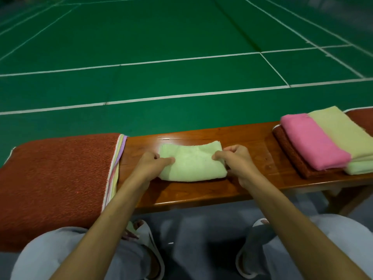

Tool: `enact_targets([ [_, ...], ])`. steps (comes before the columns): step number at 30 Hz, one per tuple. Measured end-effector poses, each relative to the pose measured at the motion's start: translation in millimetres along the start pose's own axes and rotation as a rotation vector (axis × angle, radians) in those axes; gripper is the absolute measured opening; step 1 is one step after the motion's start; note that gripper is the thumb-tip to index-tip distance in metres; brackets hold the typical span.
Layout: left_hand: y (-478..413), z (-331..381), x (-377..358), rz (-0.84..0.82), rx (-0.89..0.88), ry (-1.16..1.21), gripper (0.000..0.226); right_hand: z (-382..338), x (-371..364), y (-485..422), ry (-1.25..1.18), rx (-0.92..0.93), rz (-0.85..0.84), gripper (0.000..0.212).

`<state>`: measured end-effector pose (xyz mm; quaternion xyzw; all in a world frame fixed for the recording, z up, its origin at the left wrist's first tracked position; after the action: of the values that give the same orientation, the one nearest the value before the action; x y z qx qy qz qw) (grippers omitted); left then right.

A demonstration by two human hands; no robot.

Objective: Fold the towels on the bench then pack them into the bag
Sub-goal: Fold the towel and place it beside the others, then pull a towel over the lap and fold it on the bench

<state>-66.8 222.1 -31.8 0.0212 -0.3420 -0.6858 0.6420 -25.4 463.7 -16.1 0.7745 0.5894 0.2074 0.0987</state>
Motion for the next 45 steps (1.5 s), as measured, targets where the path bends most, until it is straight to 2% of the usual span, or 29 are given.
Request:
enact_targets([
  [2,-8,17,-17,-0.036,-0.011,0.005,0.032,3,22,-1,-0.016,-0.031,0.052,0.039],
  [5,-26,50,-58,-0.081,-0.087,-0.037,0.02,6,62,-3,0.057,-0.024,0.147,0.045],
  [9,-49,95,-127,-0.169,-0.219,-0.137,0.014,8,111,-5,0.491,0.075,0.296,0.045],
  [11,-54,116,-159,-0.208,-0.303,-0.173,0.018,8,128,-6,0.627,0.067,0.308,0.048],
  [14,-55,134,-194,-0.238,-0.468,-0.125,0.012,4,150,-4,0.832,0.005,0.297,0.048],
  [16,-46,131,-199,-0.116,-0.648,-0.148,0.025,-1,165,4,0.921,-0.021,0.301,0.047],
  [19,-15,109,-199,0.198,-0.931,-0.302,0.038,-14,183,19,0.969,0.039,0.394,0.037],
  [21,6,92,-208,0.134,-0.912,-0.411,0.055,-21,184,20,0.914,0.15,0.416,0.021],
  [24,13,74,-230,-0.087,-0.828,-0.737,0.099,-14,173,11,0.873,0.208,0.209,0.016],
  [26,0,80,-236,-0.186,-0.868,-0.776,0.111,-6,166,6,0.897,0.211,0.119,0.017],
  [29,-25,99,-238,-0.291,-0.891,-0.787,0.114,1,164,2,0.901,0.224,0.118,0.022],
  [33,-35,113,-235,-0.353,-0.922,-0.856,0.118,4,160,-4,0.942,0.2,0.12,0.028],
  [36,-29,109,-220,-0.334,-0.947,-0.828,0.114,-2,155,-2,0.987,0.23,0.187,0.031],
  [40,-13,84,-162,-0.237,-0.971,-0.778,0.107,-21,134,2,0.93,0.401,0.349,0.028],
  [42,-7,63,-116,-0.176,-0.953,-0.766,0.105,-25,106,-1,0.858,0.469,0.297,0.021],
  [45,-3,22,-36,-0.067,-0.872,-0.733,0.099,-25,43,-5,0.718,0.532,0.084,0.013],
])
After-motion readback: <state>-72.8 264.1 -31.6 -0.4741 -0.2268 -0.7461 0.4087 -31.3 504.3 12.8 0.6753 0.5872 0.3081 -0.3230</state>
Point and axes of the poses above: each hand's wrist, its own y-axis away from the middle knuckle, its own x-axis out of the back of the hand, z = x × y, the point moved 3 cm from there along -y, towards the middle knuckle, and after that the axes turned 1 degree about x, right-handed, at the moved point
